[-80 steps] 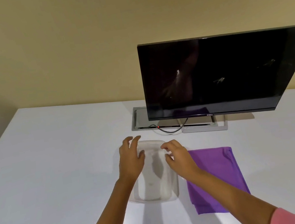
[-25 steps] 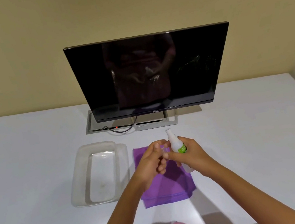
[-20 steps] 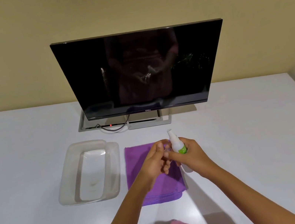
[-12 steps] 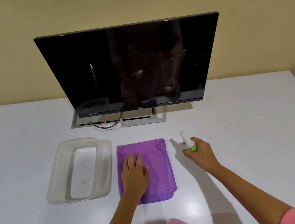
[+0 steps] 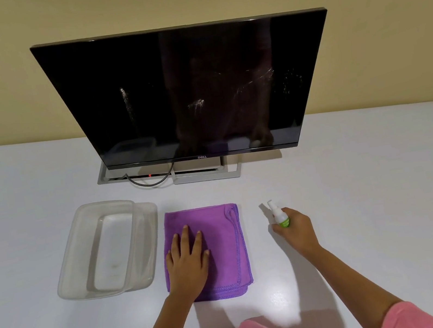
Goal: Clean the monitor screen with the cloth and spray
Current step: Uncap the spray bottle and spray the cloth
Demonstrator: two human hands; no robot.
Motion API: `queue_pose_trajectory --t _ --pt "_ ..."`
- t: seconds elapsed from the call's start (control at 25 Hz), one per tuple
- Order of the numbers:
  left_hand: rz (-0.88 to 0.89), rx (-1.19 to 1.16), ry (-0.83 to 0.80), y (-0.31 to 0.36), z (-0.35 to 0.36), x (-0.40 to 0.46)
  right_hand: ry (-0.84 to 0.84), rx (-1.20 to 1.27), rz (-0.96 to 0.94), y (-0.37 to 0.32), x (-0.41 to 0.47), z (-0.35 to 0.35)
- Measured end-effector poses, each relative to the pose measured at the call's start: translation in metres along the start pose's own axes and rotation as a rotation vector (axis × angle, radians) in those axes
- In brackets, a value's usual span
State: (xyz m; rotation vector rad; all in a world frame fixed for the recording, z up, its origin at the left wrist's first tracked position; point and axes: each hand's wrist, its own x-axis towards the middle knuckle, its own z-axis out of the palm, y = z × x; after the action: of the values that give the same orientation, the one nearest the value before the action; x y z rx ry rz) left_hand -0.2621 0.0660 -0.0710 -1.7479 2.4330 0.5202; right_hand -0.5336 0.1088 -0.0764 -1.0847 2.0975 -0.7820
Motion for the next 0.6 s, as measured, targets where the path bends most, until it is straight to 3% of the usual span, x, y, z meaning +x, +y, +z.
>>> queue_pose_trajectory --t 0.16,0.36,0.6 --pt "-0.145 -0.106 0.089 -0.012 -0.014 0.016 0.015 0.025 0.022 0.004 0.003 0.004" --pt "-0.483 -0.303 0.080 -0.021 -0.026 0.045 0.023 0.093 0.021 0.004 0.000 0.001" --pt "-0.592 -0.675 -0.015 -0.027 -0.033 0.065 0.078 0.308 0.118 -0.012 -0.013 -0.016"
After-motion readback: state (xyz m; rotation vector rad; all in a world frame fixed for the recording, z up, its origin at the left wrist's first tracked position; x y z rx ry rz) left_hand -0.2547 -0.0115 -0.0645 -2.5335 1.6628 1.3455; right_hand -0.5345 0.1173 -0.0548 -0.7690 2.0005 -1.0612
